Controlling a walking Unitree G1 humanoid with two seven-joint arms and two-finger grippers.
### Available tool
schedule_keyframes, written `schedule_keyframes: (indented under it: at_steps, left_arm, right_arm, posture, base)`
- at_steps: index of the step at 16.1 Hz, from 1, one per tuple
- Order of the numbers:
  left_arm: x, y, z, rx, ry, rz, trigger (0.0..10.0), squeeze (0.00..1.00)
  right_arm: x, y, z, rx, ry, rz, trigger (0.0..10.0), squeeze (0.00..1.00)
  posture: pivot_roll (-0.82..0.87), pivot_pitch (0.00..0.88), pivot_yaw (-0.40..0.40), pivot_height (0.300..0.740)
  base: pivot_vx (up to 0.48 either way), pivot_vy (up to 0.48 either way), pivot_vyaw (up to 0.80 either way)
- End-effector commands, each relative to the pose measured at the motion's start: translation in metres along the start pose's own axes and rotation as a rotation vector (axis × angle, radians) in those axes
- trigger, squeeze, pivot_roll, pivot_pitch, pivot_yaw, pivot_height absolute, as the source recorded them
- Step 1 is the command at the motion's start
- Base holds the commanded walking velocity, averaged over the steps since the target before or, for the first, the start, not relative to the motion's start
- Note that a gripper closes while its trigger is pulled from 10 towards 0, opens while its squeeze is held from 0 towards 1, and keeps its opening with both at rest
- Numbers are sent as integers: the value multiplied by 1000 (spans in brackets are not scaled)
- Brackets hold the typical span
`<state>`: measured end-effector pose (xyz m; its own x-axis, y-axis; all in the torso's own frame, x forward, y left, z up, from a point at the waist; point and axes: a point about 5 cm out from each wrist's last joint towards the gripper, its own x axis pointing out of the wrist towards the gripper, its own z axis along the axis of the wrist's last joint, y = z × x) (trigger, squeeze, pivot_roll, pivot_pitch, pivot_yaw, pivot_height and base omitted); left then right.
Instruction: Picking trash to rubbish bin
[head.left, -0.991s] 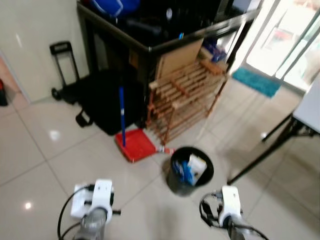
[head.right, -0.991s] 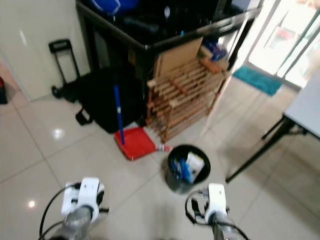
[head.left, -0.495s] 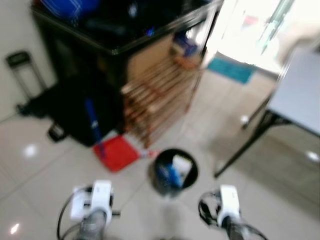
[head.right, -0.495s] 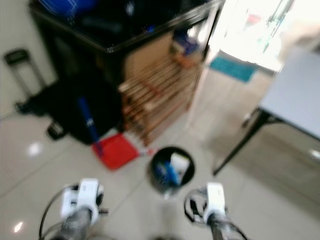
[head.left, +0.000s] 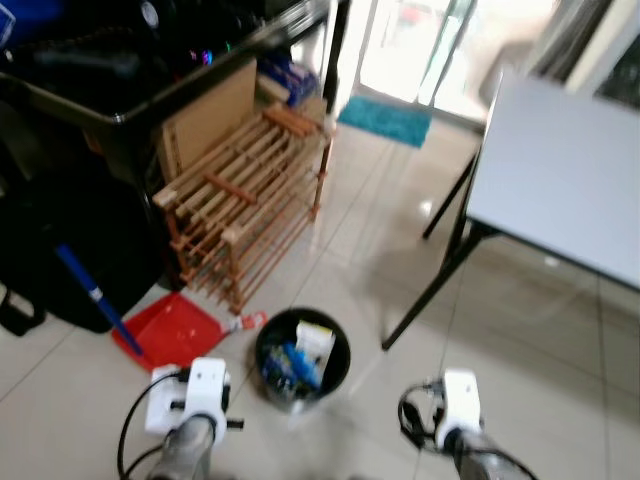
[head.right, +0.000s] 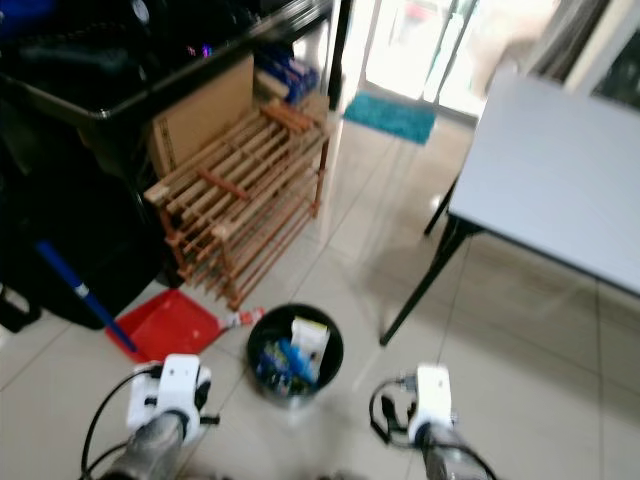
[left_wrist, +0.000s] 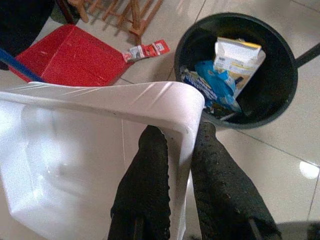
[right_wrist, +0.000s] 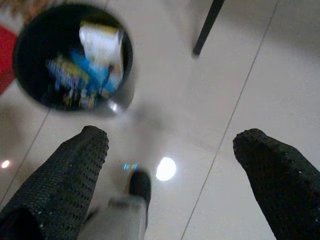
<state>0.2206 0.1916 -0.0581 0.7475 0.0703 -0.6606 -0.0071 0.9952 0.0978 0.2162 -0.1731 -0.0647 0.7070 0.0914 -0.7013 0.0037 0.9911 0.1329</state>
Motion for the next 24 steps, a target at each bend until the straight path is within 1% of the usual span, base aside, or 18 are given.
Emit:
schedule_keyframes:
  at_steps: [1, 7, 8, 11, 14, 18, 21, 22, 24]
  left_arm:
    - [-3, 12, -8, 8, 23, 27, 10000, 0]
    - [-2, 10, -6, 7, 19, 18, 10000, 0]
    - [-2, 9, -6, 6, 18, 16, 10000, 0]
    - [-2, 10, -7, 14, 20, 16, 10000, 0]
    - [-3, 9, -7, 18, 18, 2, 10000, 0]
    - [-2, 7, -5, 30, 17, -8, 10000, 0]
    - [-1, 2, -2, 32, -1, -30, 10000, 0]
    - [-1, 1, -1, 33, -1, -37, 10000, 0]
    - [2, -8, 4, 64, 4, -93, 10000, 0]
  right_arm:
    - [0, 9, -5, 14, 14, 17, 10000, 0]
    - [1, 9, -5, 12, 19, 24, 10000, 0]
    - [1, 10, -6, 18, 23, 29, 10000, 0]
    - [1, 10, -6, 13, 18, 26, 10000, 0]
    - [1, 10, -5, 13, 17, 28, 10000, 0]
    - [1, 12, -5, 9, 17, 39, 10000, 0]
    - [1, 12, -4, 6, 18, 40, 10000, 0]
    - [2, 12, -3, 1, 19, 53, 10000, 0]
    - [3, 17, 2, -31, 20, 111, 10000, 0]
  posture:
    - [2, 151, -118, 740]
    - [3, 149, -117, 740]
    - [3, 148, -118, 740]
    - [6, 144, -119, 740]
    - [4, 137, -117, 740]
    - [4, 131, -118, 740]
    - [0, 140, -120, 740]
    - [-3, 143, -119, 740]
    - [-16, 153, -119, 740]
  base:
    - [356, 0, 0]
    - [361, 0, 0]
    - [368, 0, -788]
    - [336, 0, 0]
    - [81, 0, 0]
    - [310, 0, 0]
    - [86, 0, 0]
    - [0, 0, 0]
    - [0, 0, 0]
